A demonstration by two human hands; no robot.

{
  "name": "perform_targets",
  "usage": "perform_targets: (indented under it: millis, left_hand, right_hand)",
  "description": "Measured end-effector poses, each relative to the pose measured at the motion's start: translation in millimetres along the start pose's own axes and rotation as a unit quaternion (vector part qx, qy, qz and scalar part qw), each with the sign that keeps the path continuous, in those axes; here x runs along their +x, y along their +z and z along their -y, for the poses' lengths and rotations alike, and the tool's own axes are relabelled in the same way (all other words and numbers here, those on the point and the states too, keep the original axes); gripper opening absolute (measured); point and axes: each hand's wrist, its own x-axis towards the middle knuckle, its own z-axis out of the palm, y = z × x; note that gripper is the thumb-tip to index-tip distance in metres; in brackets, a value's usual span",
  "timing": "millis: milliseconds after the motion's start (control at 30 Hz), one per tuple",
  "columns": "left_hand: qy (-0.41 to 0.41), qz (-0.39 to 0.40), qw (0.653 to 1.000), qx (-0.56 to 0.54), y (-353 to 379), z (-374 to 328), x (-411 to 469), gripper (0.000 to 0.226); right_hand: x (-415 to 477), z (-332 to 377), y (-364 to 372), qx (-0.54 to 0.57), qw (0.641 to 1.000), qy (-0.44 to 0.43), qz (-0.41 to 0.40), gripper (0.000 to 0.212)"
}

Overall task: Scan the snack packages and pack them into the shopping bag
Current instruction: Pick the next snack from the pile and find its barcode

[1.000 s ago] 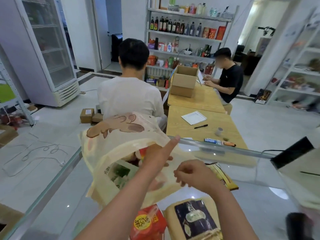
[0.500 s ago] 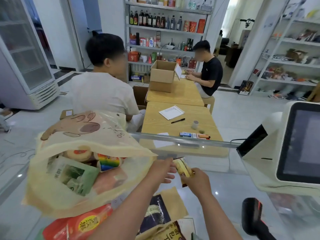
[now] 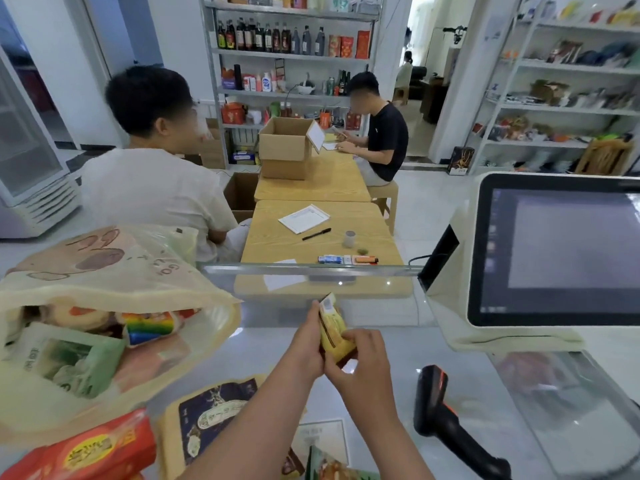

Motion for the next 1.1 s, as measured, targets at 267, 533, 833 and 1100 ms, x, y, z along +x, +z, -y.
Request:
perform_targets:
  millis: [267, 533, 833, 1100]
  left_hand:
    - [0.121, -0.030, 0.984, 0.131, 26, 31, 14, 0.053]
    - [0.121, -0.053, 0.956, 0.262, 33, 74, 28, 0.050]
    - [0.123, -0.016, 0.920, 0.372, 36, 99, 36, 0.051]
    - [0.125, -0.011, 0.893, 0.432, 36, 98, 37, 0.046]
  right_hand:
    - [-13, -35, -49, -0.019, 0.999, -0.028, 0.043, 0.017]
    - [-33, -77, -128, -0.162, 0.969, 0.167, 0.076, 0.058]
    - [-43, -101, -121, -0.250, 0.942, 0.184, 0.129, 0.042]
    - [-47, -98, -141, -0.209, 0.969, 0.128, -0.012, 0.014]
